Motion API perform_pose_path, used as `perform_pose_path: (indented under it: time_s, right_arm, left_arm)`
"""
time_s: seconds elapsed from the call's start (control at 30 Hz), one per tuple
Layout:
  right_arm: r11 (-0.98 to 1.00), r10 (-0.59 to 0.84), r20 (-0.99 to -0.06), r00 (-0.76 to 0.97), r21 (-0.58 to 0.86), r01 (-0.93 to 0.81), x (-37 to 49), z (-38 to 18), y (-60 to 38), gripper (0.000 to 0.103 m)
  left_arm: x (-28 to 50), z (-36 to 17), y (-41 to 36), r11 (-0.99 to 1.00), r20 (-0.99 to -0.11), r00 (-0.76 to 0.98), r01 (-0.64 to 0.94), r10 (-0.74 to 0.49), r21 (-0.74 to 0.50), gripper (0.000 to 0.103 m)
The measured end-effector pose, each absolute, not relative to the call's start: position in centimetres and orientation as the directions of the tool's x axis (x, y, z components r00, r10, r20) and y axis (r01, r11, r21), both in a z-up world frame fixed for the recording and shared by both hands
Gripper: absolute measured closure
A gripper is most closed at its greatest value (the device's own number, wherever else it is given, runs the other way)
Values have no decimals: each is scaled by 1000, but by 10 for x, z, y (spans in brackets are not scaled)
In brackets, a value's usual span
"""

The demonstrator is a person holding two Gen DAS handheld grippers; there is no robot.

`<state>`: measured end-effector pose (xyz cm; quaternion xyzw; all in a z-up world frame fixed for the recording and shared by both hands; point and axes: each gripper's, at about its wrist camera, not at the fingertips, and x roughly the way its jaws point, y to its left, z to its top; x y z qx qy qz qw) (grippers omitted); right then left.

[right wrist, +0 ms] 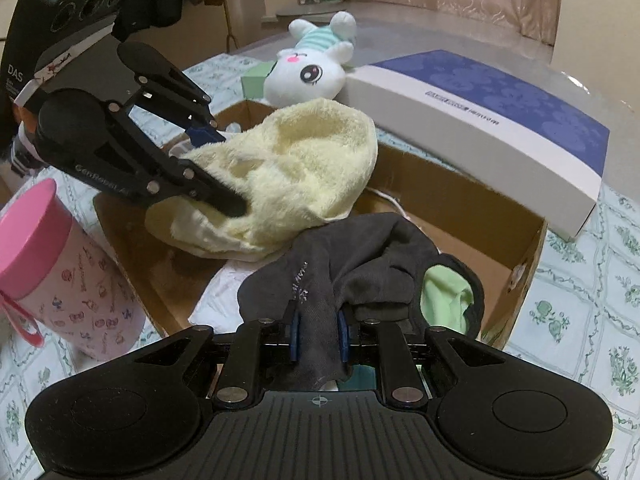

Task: Organize soft objects
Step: 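Open the left gripper to drop the towel while the right gripper releases the mask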

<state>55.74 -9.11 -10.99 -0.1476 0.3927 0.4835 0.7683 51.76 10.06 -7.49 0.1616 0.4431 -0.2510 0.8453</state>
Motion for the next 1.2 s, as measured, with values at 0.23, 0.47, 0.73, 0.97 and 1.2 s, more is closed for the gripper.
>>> perform_pose_path:
  time_s: [0.23,0.47,0.73,0.97,1.2]
  right_arm:
    - [525,644,-714,274,151,-838,555,-101,-101,39]
    - [566,689,-655,309,222,-794,563,-83,-114,39]
    - [593,692,-618,374,190,-782,579,-65,-75,39]
    - [565,704,-588,399,123,-816,595,-53,-23,65]
    - [532,692,-622,365,99,-841,607,-70,21,69]
  left_arm:
    - [513,-73,114,849,-824,482,528,-299,1,64]
    - [488,-48,142,873,-762,546,484,-348,-52,60]
    - [477,-35,184,971,-718,682,236,-141,33,60]
    - [465,-37,212,993,-693,721,94,-18,73,61]
    - [452,-47,248,999,-700,713,-23,48,46,62]
